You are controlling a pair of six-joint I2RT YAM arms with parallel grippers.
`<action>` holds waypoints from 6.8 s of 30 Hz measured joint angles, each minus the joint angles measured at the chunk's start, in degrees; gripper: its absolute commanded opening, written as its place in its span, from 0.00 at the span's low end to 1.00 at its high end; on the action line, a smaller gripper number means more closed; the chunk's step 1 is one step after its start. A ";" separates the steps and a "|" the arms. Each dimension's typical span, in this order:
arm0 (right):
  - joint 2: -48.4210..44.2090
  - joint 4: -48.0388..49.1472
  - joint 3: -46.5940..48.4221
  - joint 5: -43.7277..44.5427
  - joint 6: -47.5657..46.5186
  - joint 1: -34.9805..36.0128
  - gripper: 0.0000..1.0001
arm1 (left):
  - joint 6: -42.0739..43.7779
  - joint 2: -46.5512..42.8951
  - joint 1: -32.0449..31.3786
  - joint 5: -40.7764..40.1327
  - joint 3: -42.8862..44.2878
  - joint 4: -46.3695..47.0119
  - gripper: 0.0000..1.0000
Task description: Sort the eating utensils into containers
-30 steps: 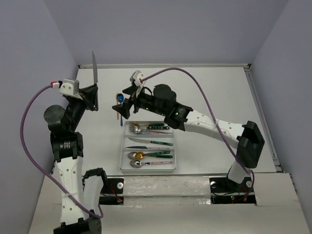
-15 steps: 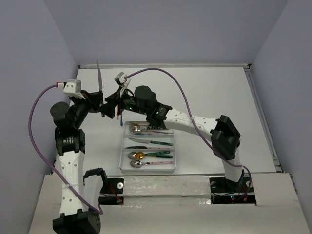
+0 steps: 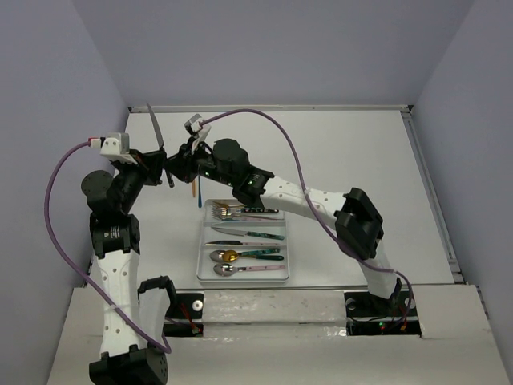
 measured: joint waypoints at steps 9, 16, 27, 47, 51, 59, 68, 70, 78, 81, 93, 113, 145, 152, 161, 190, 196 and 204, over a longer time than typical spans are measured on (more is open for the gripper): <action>0.35 -0.26 0.11 3.52 -1.81 0.02 0.00 | 0.11 -0.13 0.28 -0.07 -0.44 0.04 0.67; -3.58 -2.12 -8.68 10.01 -12.94 0.22 0.00 | -0.09 -1.70 -0.28 3.74 -1.44 -0.39 0.99; -19.02 -18.23 -30.32 18.21 -33.51 0.15 0.00 | 1.49 -2.27 -0.55 -0.20 -1.84 -2.60 0.99; -19.47 -36.28 -41.13 29.27 -41.94 7.28 0.00 | 2.89 -2.25 0.94 -7.93 -2.75 -4.04 0.99; -17.09 -36.87 -41.86 31.06 -43.39 7.19 0.15 | 2.95 -2.25 1.03 -7.96 -2.78 -4.04 0.99; -15.89 -36.00 -41.88 36.11 -45.88 7.61 0.43 | 3.23 -2.23 1.03 -7.96 -3.34 -3.89 0.99; -19.15 -30.45 -45.59 37.64 -47.28 7.61 0.48 | 4.81 -0.46 1.03 -9.38 -3.58 -4.02 0.98; -21.18 -29.42 -45.64 37.48 -47.01 7.56 0.48 | 6.45 2.36 1.03 -10.27 -2.47 -5.16 0.93; -35.06 -19.74 -47.50 30.99 -42.10 7.61 0.53 | 17.97 29.29 -3.93 -19.52 10.62 -6.64 0.79; -37.66 -15.58 -48.76 29.31 -39.17 7.61 0.54 | 21.35 38.53 -7.21 -22.67 11.58 -7.50 0.72; -35.58 -12.72 -51.21 29.57 -32.68 6.71 0.54 | 23.47 60.39 -11.02 -24.26 22.86 -9.40 0.52; -35.08 -12.66 -52.35 29.62 -32.04 6.05 0.54 | 23.30 64.76 -15.58 -24.04 23.56 -9.46 0.46; -37.31 -12.37 -53.33 29.62 -32.04 6.05 0.54 | 25.44 68.06 -15.89 -27.58 22.03 -6.99 0.00; -38.69 -12.37 -53.35 29.55 -31.82 6.05 0.54 | 25.81 65.55 -14.10 -27.23 18.53 -5.40 0.00; -39.23 -12.39 -53.35 29.20 -31.30 6.05 0.54 | 23.15 58.45 -8.92 -24.79 12.46 -7.43 0.00; -12.00 0.46 -17.27 -2.80 -3.93 -3.21 0.88 | 11.89 11.08 -5.07 -8.24 7.30 -6.10 0.00; -8.61 4.79 -15.72 -6.03 -0.15 -3.21 0.81 | 8.35 7.34 -5.07 -4.90 5.49 -5.18 0.00; -4.02 6.54 -10.01 -6.95 2.80 -3.21 0.73 | 4.74 5.57 -5.07 -1.86 2.43 -2.93 0.00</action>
